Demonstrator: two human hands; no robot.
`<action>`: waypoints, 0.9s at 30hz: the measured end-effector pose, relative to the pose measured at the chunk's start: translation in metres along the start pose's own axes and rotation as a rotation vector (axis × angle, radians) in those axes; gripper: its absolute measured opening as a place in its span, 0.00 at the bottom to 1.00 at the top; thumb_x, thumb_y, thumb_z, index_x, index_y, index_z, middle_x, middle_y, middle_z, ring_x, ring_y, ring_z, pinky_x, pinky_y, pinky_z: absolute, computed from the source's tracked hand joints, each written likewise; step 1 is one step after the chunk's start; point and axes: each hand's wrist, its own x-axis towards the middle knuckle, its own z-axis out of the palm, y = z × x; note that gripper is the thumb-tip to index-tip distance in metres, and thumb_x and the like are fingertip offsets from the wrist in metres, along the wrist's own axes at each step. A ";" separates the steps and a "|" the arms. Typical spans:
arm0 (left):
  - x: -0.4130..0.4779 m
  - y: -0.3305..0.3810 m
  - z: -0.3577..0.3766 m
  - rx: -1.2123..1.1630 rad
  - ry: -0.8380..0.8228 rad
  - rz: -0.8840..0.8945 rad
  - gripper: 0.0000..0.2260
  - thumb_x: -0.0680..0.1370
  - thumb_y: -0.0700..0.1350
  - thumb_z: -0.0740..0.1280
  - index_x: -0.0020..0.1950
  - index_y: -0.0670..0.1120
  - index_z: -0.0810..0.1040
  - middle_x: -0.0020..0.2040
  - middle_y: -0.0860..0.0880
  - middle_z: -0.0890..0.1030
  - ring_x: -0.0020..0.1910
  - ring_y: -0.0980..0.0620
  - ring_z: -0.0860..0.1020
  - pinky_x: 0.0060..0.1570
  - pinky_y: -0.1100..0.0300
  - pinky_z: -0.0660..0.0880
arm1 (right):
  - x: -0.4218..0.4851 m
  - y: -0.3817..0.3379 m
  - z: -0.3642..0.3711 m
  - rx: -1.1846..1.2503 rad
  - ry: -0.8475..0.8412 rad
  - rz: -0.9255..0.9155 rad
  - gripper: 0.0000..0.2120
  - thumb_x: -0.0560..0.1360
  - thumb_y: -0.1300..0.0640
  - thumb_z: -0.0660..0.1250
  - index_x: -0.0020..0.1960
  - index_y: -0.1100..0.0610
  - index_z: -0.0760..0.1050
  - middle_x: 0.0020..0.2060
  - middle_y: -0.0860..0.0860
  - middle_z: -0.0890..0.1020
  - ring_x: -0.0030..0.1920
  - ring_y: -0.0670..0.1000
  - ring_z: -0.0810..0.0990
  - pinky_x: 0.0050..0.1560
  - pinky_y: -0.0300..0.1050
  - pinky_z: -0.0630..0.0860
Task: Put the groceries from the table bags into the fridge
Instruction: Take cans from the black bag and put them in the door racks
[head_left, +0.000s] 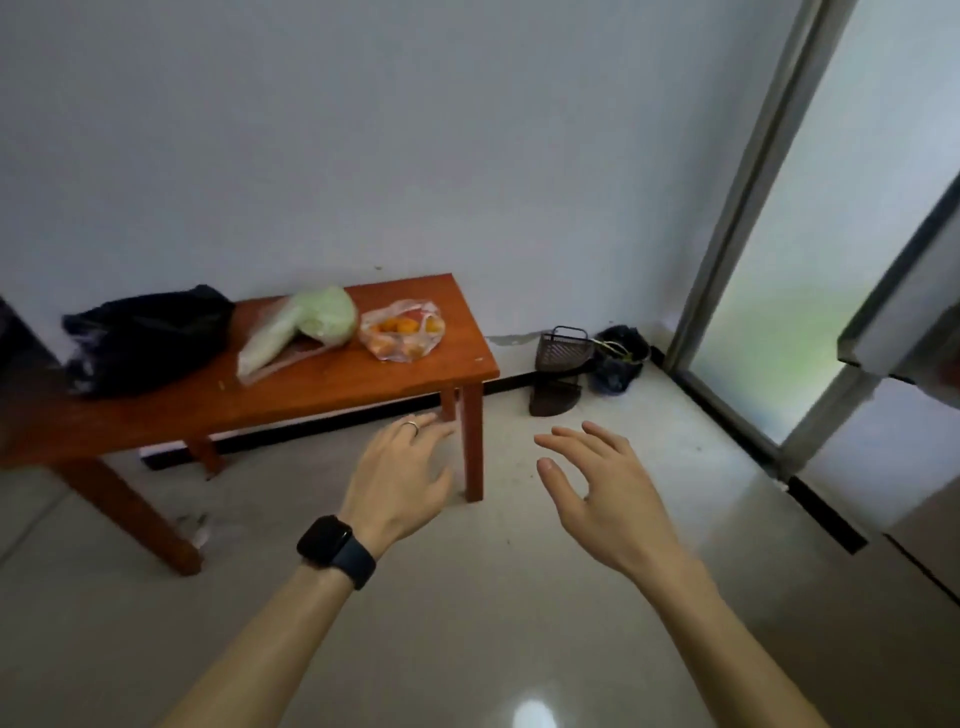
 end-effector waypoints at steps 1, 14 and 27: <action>-0.013 -0.026 -0.010 0.007 0.017 -0.055 0.22 0.80 0.55 0.63 0.74 0.55 0.68 0.76 0.51 0.66 0.75 0.51 0.63 0.75 0.53 0.61 | 0.005 -0.021 0.015 0.004 -0.032 -0.042 0.18 0.82 0.43 0.59 0.70 0.42 0.74 0.69 0.39 0.75 0.75 0.47 0.61 0.73 0.42 0.60; -0.132 -0.341 -0.119 -0.031 0.132 -0.424 0.21 0.79 0.56 0.64 0.72 0.56 0.70 0.73 0.54 0.69 0.72 0.52 0.67 0.69 0.49 0.69 | 0.075 -0.295 0.193 0.075 -0.266 -0.309 0.19 0.82 0.40 0.57 0.72 0.41 0.71 0.71 0.40 0.72 0.77 0.47 0.59 0.74 0.44 0.57; -0.088 -0.544 -0.152 -0.157 0.178 -0.533 0.19 0.79 0.52 0.66 0.70 0.54 0.73 0.69 0.51 0.72 0.69 0.51 0.70 0.66 0.53 0.71 | 0.183 -0.417 0.325 0.094 -0.306 -0.314 0.19 0.82 0.40 0.58 0.70 0.40 0.72 0.70 0.40 0.73 0.75 0.47 0.62 0.68 0.41 0.61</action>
